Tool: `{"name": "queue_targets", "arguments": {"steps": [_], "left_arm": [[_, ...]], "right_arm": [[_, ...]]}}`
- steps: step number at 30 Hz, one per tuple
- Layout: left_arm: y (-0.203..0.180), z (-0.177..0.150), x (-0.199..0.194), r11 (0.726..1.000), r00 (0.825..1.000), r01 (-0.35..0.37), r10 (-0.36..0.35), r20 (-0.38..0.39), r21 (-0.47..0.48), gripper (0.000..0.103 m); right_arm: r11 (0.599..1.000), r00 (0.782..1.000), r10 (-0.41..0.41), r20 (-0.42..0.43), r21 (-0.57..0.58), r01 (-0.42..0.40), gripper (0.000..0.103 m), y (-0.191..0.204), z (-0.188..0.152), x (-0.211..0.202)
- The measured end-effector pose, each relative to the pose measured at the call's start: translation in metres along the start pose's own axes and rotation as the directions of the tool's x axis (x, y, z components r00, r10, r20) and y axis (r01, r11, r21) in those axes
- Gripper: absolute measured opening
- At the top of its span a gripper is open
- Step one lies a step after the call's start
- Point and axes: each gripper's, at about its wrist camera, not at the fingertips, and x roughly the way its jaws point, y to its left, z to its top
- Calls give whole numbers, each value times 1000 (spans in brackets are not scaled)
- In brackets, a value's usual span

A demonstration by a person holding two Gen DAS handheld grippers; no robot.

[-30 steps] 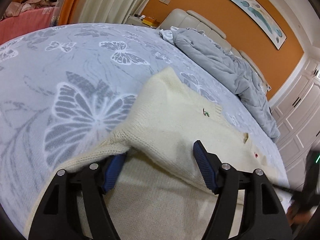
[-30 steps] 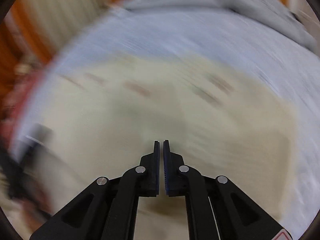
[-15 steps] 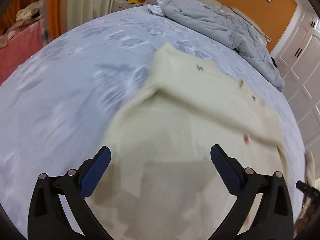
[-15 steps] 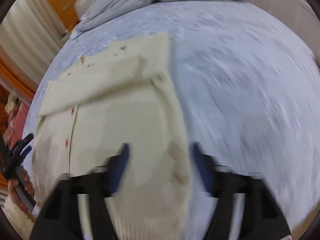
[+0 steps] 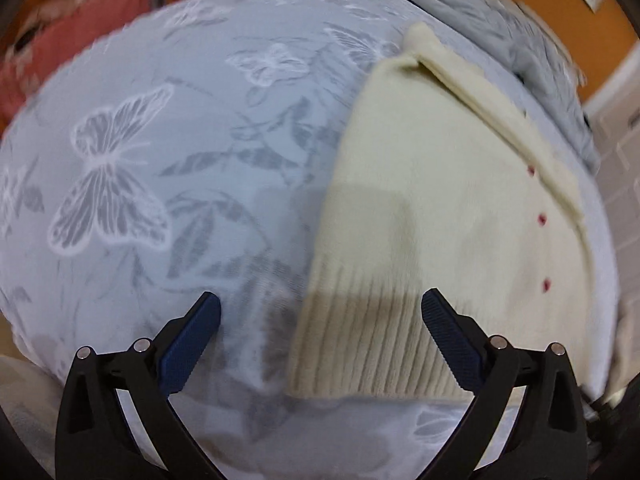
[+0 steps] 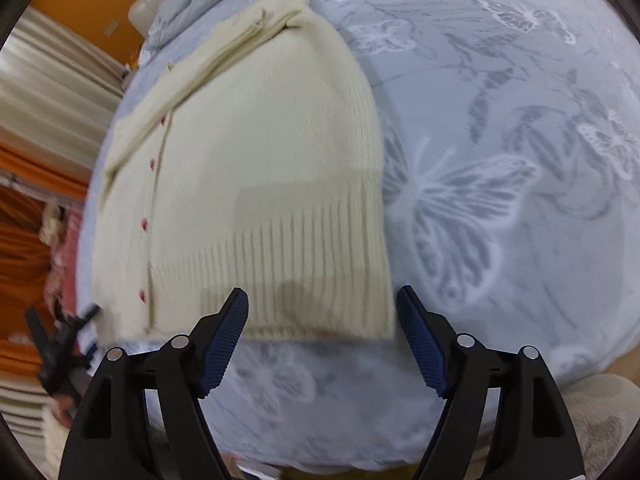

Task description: Fold small clothes

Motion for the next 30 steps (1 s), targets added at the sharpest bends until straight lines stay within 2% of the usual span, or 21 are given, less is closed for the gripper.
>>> {"name": "queue_targets", "arguments": {"steps": [2,4,8,10,11,12,13,14,15,16,19,21,26,30], "left_arm": [[-7,-1,-1,999,999,37,-37,-7,11,98],[-12,-5,-2,988,987,155,-154,-42,18,98],[-18,-8,2,986,986,164,-163,-42,31,98],[-18,-3,1,978,978,209,-208,-29,10,94],[-16,-1,0,973,973,230,-230,-22,3,87],[-15,0,-2,969,969,247,-247,-19,5,68],[-15,2,-1,966,965,260,-260,-30,4,50],[-14,4,1,964,963,266,-266,-39,-3,42],[-13,4,2,964,963,265,-265,-44,-15,27],[-11,4,2,964,963,264,-265,-49,-27,9],[1,6,-7,953,953,297,-300,-51,-62,9],[-1,9,-22,949,948,313,-315,-37,-43,9],[-15,9,-75,939,940,342,-342,-17,25,8],[-22,-1,-110,932,934,356,-355,-26,62,7]], "right_arm": [[997,998,53,17,51,-54,79,-7,3,1],[992,995,94,33,77,-96,79,-11,2,1],[979,982,185,38,75,-187,79,-8,1,3],[980,982,187,37,63,-189,77,-2,3,7],[981,982,183,38,55,-185,72,-2,3,6],[982,982,183,39,47,-184,68,0,4,8],[982,982,183,42,38,-184,49,2,3,8],[982,982,183,42,28,-184,17,4,4,11],[983,983,183,33,22,-183,9,5,5,13],[984,984,175,29,18,-176,9,5,5,15],[987,985,159,68,-38,-156,8,18,3,7],[982,978,189,93,-34,-187,8,22,3,-3],[945,934,316,169,37,-326,7,17,-2,-46],[931,916,357,184,6,-364,7,17,-10,-82]]}}
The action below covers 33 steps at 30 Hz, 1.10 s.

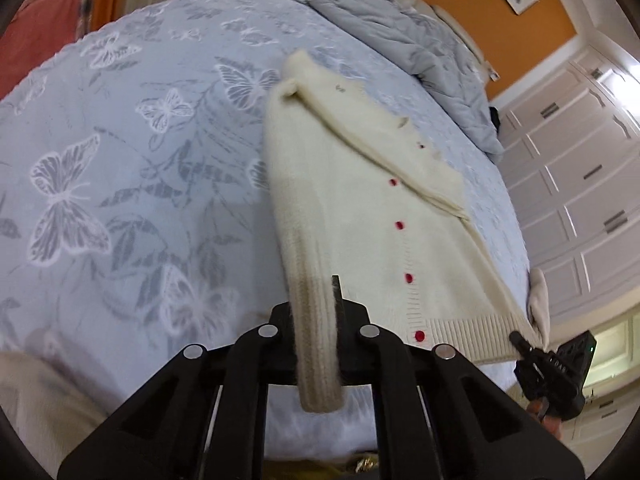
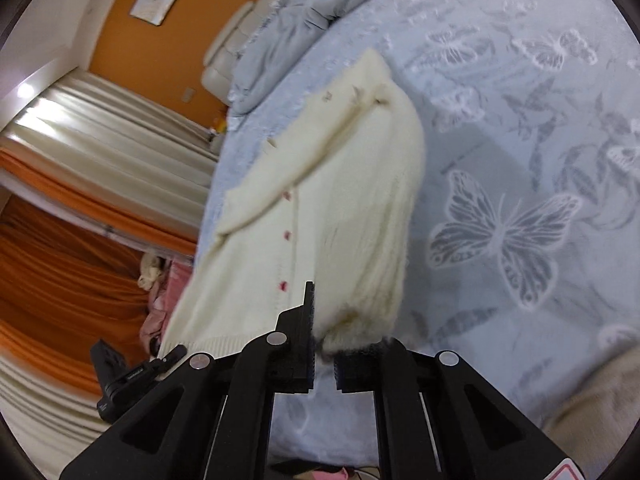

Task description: Fold small clothes

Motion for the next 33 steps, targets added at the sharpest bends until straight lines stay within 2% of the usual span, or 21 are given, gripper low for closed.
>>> {"name": "queue_targets", "arguments": {"steps": [5,8,12,15,17,20,23,26,28,30,32,33], "left_arm": [[-13,-35,-37,999,999,-5,7,-51,40,7],[-5,-70,-67,999,995,2,2,-100,44,7],[-2,-113,-112,999,987,27,-20,-162,43,7],[-12,-127,-142,997,984,46,-36,-177,55,7],[-22,-120,-157,996,986,72,-64,-153,50,7],[-43,-82,-166,988,991,123,-118,-64,91,8],[-67,-29,-144,981,995,91,-98,28,170,8],[-69,23,-96,988,995,54,-64,71,143,8],[-59,52,-51,996,997,19,-25,68,87,12],[-47,64,-14,999,998,3,-6,58,45,15],[-33,70,16,1000,999,-26,25,28,15,25],[-25,71,29,997,997,-75,75,28,4,38]], "right_arm": [[997,998,-30,-49,-79,26,7,7,-35,-50],[994,996,-37,-86,-105,28,7,5,-64,-81],[984,981,-32,-194,-178,-3,7,10,-109,-125],[977,967,-26,-253,-210,-29,7,21,-128,-154],[974,974,-7,-228,-220,-45,8,34,-126,-171],[970,990,62,-130,-228,-91,8,47,-94,-178],[963,995,103,-3,-249,-101,8,56,-43,-156],[973,992,109,69,-211,-92,9,49,5,-113],[983,993,68,91,-174,-52,15,37,30,-79],[991,996,-15,92,-133,27,22,26,48,-43],[989,990,-89,108,-112,101,46,16,57,-20],[980,980,-148,132,-116,163,49,14,59,-16]]}}
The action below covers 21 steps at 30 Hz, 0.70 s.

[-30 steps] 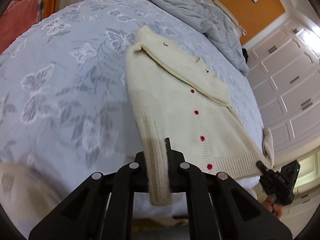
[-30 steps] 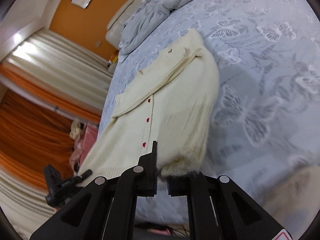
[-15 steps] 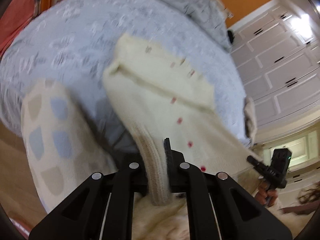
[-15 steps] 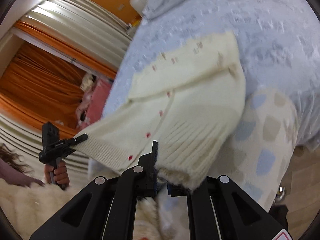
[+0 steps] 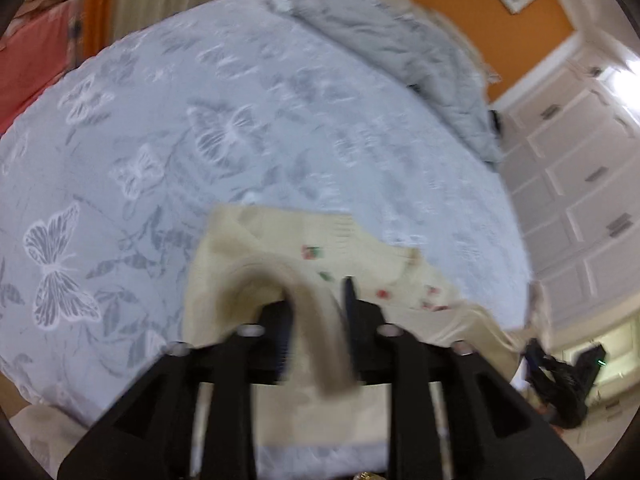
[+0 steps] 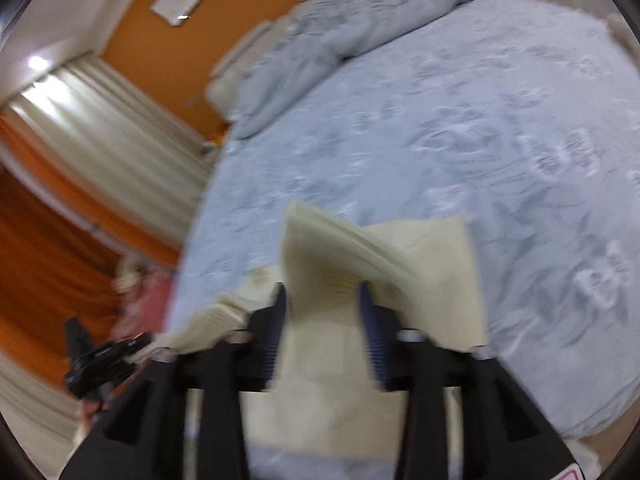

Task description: Fold small clothes

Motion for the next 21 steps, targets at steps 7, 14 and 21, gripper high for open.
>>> {"name": "queue_targets", "arguments": {"steps": [7,14,21], "left_arm": [[22,-5,16,985,983,-155,147,106,72,98],[20,-1,67,963,974,-226,225,21,146,96],[13,15,69,975,983,-178,182,-19,131,7]], "right_arm": [[984,989,-149,-15,-100,147,71,-19,0,26],[958,961,-259,-99,-153,242,71,-29,-9,87],[984,991,-129,-18,-129,126,9,-9,10,63]]}}
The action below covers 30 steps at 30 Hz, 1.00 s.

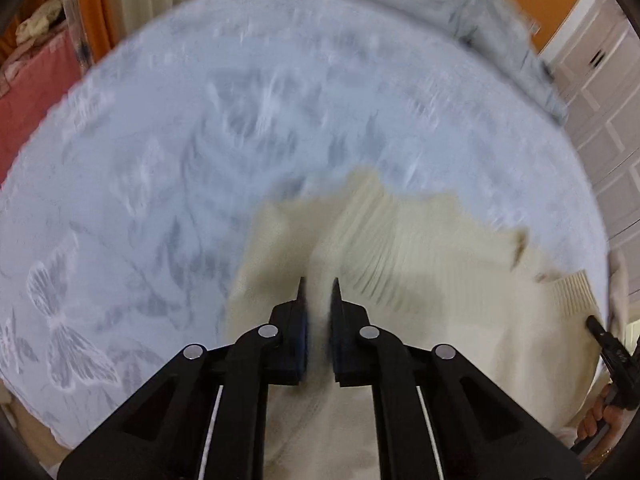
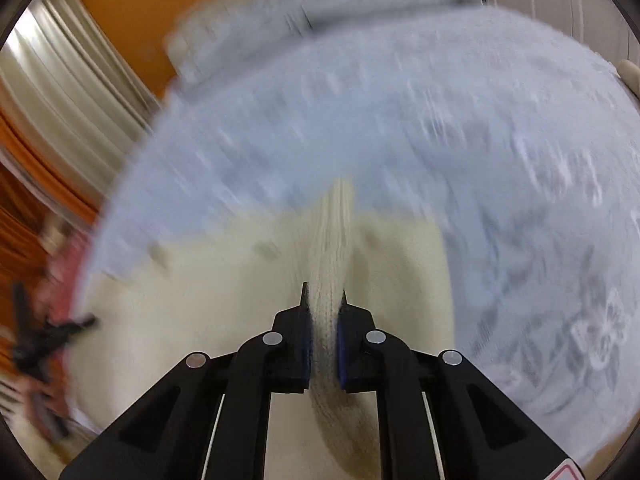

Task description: Fold small clothes

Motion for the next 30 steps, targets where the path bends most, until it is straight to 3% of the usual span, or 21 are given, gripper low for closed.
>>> {"name": "queue_targets", "arguments": {"steps": [2,4,7,8,9,10,11,14,16,17,19,21,24,27,30], "left_arm": [[-1,9,-19,999,998,32,-31,46,-11,7],[-1,17,-22,1000,998,6,-5,64,-15,8],[8,19,16,998,998,-54,53,-31,-39,12],[15,14,37,995,993,-73,67,-99,-61,12],[19,9,46,993,989,-89,79,-124,-72,13],[20,3,46,993,991,-85,77,-112,-76,13],[20,1,40,994,993,-83,77,-88,-71,14],[9,-11,3,992,992,-128,128,-8,-21,32],[-1,-21,-25,993,991,-117,115,63,19,48],[-6,-27,-33,994,992,-106,104,74,29,52],[-16,-45,-38,998,996,-56,54,64,27,56],[-27,-64,-28,1000,1000,-17,16,18,27,56],[-32,-94,-7,1000,998,-17,18,-53,15,56],[-25,-113,-5,998,999,-34,36,-37,52,55],[-4,-115,-15,999,1000,9,-8,-30,40,53]], "right_arm": [[999,996,46,82,18,-48,9,1,12,-28],[999,995,29,96,33,-33,9,-9,20,-32],[992,997,-51,-60,116,57,10,-49,18,19],[983,983,-79,-165,152,104,10,-64,9,45],[980,972,-99,-214,149,133,10,-69,3,56],[982,973,-114,-201,125,141,12,-66,-1,55],[982,976,-148,-159,96,164,21,-57,-1,42],[981,981,-188,-48,30,190,29,-27,-4,-4],[985,986,-169,13,-25,169,31,-2,-11,-29],[992,993,-115,14,-56,116,31,15,-20,-35],[995,999,-30,-40,-98,26,31,47,-38,-31],[986,988,45,-145,-153,-67,29,86,-69,-11],[967,967,46,-250,-233,-106,21,127,-112,22],[962,969,-4,-248,-266,-64,19,121,-125,28],[984,971,-81,-224,-175,42,11,71,-109,13]]}}
